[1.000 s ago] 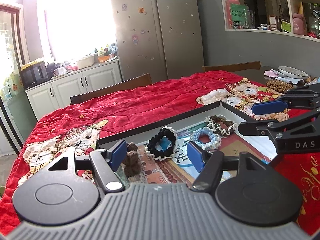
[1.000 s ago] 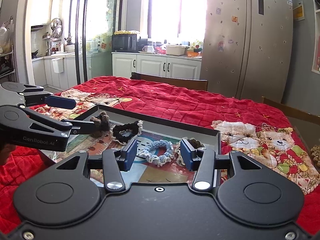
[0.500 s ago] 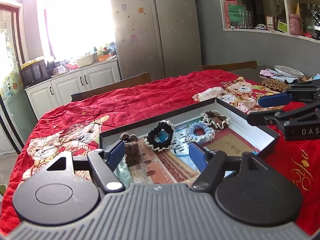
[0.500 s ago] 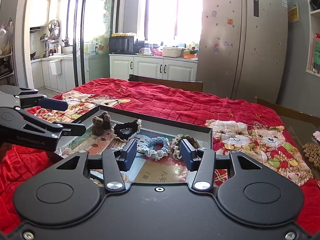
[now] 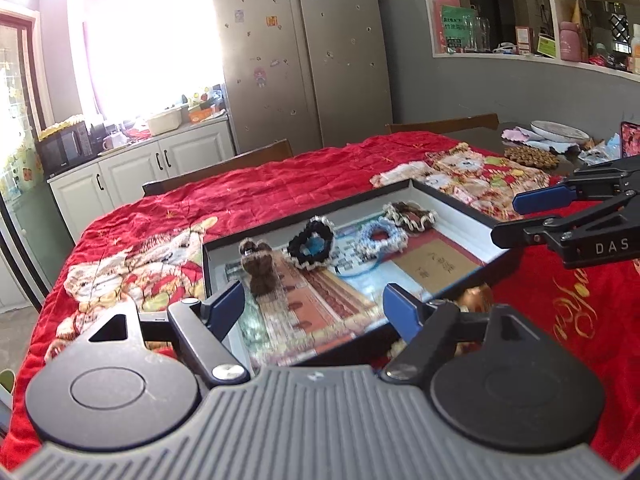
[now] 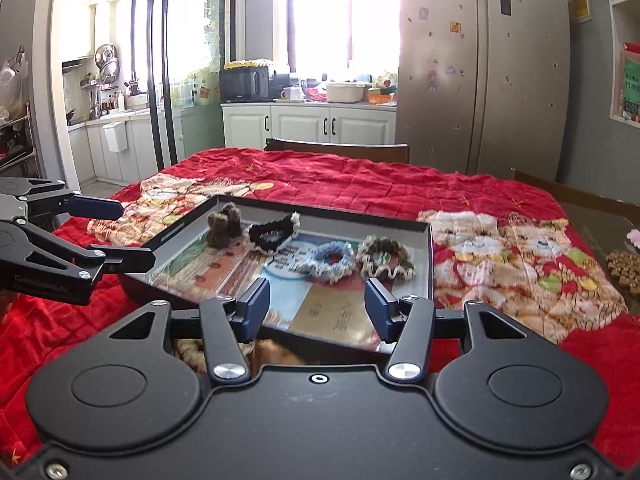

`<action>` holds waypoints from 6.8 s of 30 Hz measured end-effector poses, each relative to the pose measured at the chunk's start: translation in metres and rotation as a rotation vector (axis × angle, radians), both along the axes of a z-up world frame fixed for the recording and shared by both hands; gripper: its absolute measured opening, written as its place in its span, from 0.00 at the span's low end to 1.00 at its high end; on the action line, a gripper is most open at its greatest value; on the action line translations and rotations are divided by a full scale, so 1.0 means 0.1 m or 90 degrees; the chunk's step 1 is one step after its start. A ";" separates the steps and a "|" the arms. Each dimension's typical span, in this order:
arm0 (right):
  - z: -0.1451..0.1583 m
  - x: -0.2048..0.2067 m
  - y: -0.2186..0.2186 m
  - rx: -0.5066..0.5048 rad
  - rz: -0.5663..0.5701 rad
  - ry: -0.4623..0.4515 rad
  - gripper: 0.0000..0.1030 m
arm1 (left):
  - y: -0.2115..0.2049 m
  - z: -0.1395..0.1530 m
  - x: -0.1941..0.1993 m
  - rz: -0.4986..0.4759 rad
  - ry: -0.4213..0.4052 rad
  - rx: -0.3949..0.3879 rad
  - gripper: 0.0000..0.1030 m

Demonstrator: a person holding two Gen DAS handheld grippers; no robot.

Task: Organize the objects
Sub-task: 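Reach the left gripper to the brown paper packet while the right reaches the brown pompom scrunchie, then close the left gripper on the paper packet while the right closes on the pompom scrunchie, then lift both held items and carry them over the black box, then lower the packet and pompom scrunchie into the box and open both grippers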

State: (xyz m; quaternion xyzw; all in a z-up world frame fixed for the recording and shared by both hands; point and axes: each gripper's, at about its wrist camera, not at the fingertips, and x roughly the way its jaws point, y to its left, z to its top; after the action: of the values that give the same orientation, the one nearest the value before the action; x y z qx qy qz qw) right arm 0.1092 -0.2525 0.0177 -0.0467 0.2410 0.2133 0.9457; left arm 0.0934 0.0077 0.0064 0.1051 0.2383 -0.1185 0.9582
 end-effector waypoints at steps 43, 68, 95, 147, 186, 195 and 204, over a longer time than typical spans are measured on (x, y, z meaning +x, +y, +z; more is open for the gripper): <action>-0.68 -0.46 0.16 0.011 -0.020 0.063 0.76 | 0.04 -0.52 -0.28 0.010 0.057 -0.016 0.83; -0.75 -0.44 0.30 -0.021 -0.003 0.066 0.47 | 0.00 -0.62 -0.21 0.000 0.081 -0.043 0.72; -0.65 -0.52 0.29 -0.009 0.025 0.047 0.40 | 0.05 -0.49 -0.34 -0.013 0.088 -0.065 0.36; -0.47 1.08 0.89 -0.034 0.034 -0.001 0.40 | 0.17 -0.40 0.98 0.086 0.061 -0.072 0.36; -0.66 1.36 0.91 -0.051 0.021 0.054 0.40 | 0.09 -0.57 1.12 0.085 0.071 -0.061 0.36; -0.67 1.36 0.93 -0.061 0.021 0.053 0.41 | 0.06 -0.58 1.10 0.083 0.065 -0.048 0.36; -0.68 1.35 0.93 -0.063 0.022 0.051 0.42 | 0.04 -0.58 1.08 0.082 0.061 -0.040 0.37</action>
State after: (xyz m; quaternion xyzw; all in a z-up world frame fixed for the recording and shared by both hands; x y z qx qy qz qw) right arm 0.2447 -0.1596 -0.0500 -0.0890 0.2882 0.2189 0.9280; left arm 0.2017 0.0116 -0.0521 0.0533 0.2864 -0.0690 0.9541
